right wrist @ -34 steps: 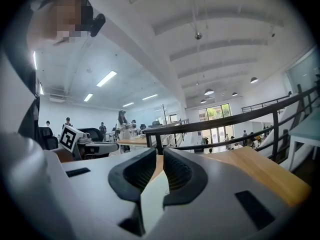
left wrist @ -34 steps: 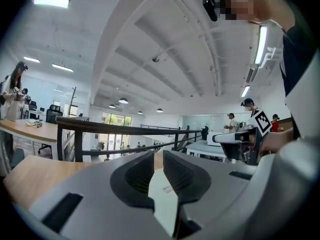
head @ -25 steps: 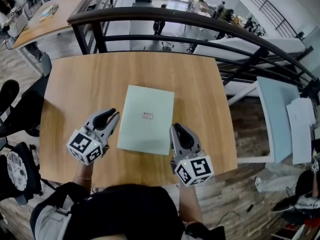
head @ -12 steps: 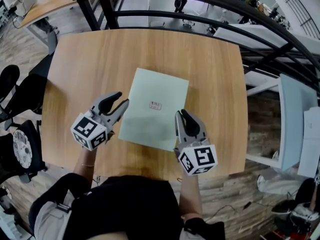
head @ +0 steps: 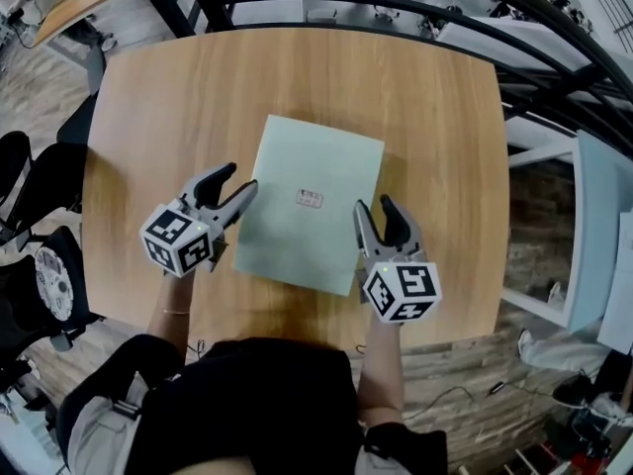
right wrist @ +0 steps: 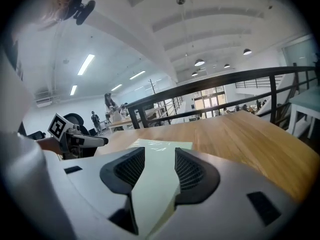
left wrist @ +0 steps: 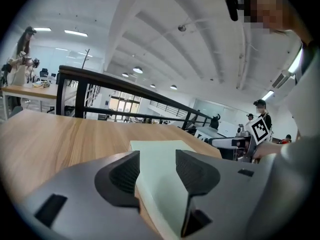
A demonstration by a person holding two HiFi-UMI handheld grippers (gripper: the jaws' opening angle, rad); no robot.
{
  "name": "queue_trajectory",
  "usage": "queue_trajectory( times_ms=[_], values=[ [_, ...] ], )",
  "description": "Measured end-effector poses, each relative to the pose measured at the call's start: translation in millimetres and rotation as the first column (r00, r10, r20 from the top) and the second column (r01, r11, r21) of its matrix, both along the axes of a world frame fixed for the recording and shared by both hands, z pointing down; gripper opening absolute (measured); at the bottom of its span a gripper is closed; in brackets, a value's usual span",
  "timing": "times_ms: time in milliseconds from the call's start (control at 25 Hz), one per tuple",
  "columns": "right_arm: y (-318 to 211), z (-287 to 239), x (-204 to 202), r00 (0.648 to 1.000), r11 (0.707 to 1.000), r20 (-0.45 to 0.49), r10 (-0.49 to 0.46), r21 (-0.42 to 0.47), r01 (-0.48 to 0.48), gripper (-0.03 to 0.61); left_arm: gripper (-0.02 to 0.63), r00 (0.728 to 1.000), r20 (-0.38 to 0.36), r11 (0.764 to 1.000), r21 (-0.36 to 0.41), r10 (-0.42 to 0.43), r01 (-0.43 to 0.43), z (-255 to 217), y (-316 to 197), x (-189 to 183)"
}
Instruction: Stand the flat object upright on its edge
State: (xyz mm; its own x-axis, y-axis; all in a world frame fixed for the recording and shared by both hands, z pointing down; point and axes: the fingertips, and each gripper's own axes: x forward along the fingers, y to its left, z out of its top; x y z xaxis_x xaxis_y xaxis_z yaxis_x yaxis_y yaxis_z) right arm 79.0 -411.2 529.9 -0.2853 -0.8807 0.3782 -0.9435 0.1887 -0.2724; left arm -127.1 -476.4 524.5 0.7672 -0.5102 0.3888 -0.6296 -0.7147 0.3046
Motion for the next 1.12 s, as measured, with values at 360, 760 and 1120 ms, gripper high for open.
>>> queue_trajectory(
  times_ms=[360, 760, 1120],
  values=[
    [-14.1, 47.4, 5.0, 0.998, 0.992, 0.050, 0.026, -0.124, -0.020, 0.238, 0.249, 0.997, 0.080, 0.992, -0.124, 0.004, 0.006, 46.4, -19.7, 3.7],
    [-16.9, 77.0, 1.7, 0.995, 0.977, 0.097, 0.010, -0.211, 0.011, 0.259, 0.268, 0.995, 0.090, 0.980, -0.196, 0.042, -0.024, 73.3, -24.1, 13.4],
    [-16.5, 80.7, -2.1, 0.987, 0.971, 0.158, -0.003, -0.234, 0.040, 0.261, 0.272, 0.997, 0.040, 0.969, -0.243, 0.059, -0.047, 74.8, -18.9, 27.5]
  ],
)
